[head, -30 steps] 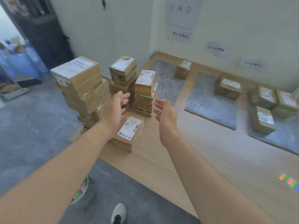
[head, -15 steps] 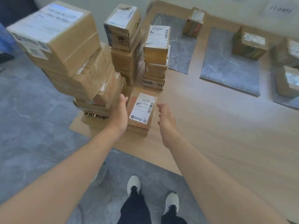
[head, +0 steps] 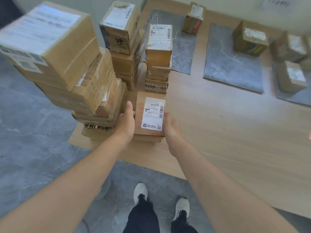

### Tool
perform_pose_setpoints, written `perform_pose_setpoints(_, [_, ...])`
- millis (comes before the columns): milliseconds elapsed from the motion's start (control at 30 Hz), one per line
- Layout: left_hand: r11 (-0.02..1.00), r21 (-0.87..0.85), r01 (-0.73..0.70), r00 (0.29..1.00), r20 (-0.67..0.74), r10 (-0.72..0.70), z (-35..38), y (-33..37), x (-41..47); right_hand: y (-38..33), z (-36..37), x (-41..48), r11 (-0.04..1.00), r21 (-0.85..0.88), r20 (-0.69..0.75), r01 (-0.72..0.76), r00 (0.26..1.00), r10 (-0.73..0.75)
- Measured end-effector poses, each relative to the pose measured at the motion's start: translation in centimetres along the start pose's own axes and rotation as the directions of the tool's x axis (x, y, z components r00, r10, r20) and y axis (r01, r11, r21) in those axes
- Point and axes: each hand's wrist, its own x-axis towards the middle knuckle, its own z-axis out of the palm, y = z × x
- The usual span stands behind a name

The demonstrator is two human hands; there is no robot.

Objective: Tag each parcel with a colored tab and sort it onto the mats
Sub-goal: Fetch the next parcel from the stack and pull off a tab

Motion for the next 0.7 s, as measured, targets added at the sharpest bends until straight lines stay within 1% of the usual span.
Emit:
perform_pose_setpoints(100, [1.000, -0.022, 0.003, 1.000, 0.017, -0.002, 1.0, 2.0, -2.2, -0.6, -1.4, -1.0, 0.999, 0.044, -0.042, 0.022, 0.999, -0.020])
perform_pose_setpoints(167, [0.999, -0.039, -0.033, 0.998, 0.053, 0.035, 2.2, 2.9, -3.2, -0.8, -2.8, -1.5, 0.996, 0.081, -0.072, 0.044, 0.997, -0.039])
perform_pose_setpoints(267, [0.993, -0.061, -0.100, 0.991, 0.079, 0.105, 4.2, 4.3, -4.7, -1.5, -5.6, -2.5, 0.982, 0.133, -0.161, 0.133, 0.981, -0.111])
perform_pose_setpoints(400, [0.981, -0.056, -0.186, 0.977, 0.097, 0.191, 7.3, 6.5, -6.6, -2.3, -10.7, -3.6, 0.939, 0.215, -0.197, 0.268, 0.954, -0.227])
perform_pose_setpoints(567, [0.958, -0.112, -0.264, 0.950, 0.144, 0.278, 12.8, 9.7, -11.1, -3.7, -18.3, -6.0, 0.886, 0.267, -0.224, 0.380, 0.918, -0.326])
perform_pose_setpoints(700, [0.928, -0.140, -0.346, 0.908, 0.198, 0.369, 17.8, 12.4, -15.6, -5.1, -24.7, -9.0, 0.846, 0.294, -0.253, 0.444, 0.890, -0.379])
